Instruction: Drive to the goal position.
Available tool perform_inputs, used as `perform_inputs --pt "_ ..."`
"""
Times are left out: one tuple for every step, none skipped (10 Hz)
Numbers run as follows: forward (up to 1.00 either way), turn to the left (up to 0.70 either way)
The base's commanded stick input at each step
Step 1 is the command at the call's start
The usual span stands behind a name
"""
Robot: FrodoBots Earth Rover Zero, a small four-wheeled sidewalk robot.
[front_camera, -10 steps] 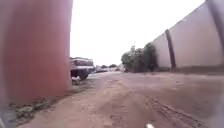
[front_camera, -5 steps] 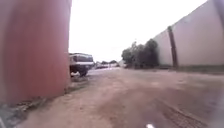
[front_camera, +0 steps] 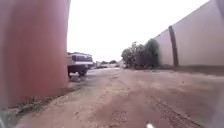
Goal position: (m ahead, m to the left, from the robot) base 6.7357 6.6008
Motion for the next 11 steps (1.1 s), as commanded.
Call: perform_inputs --pt "0.3 0.0" --pt "0.3 0.0" --pt "0.3 0.0" --pt "0.3 0.0" --pt "0.3 0.0" --pt "0.3 0.0" --pt "0.3 0.0" --pt "0.3 0.0" --pt "0.3 0.0" --pt "0.3 0.0" --pt "0.3 0.0"
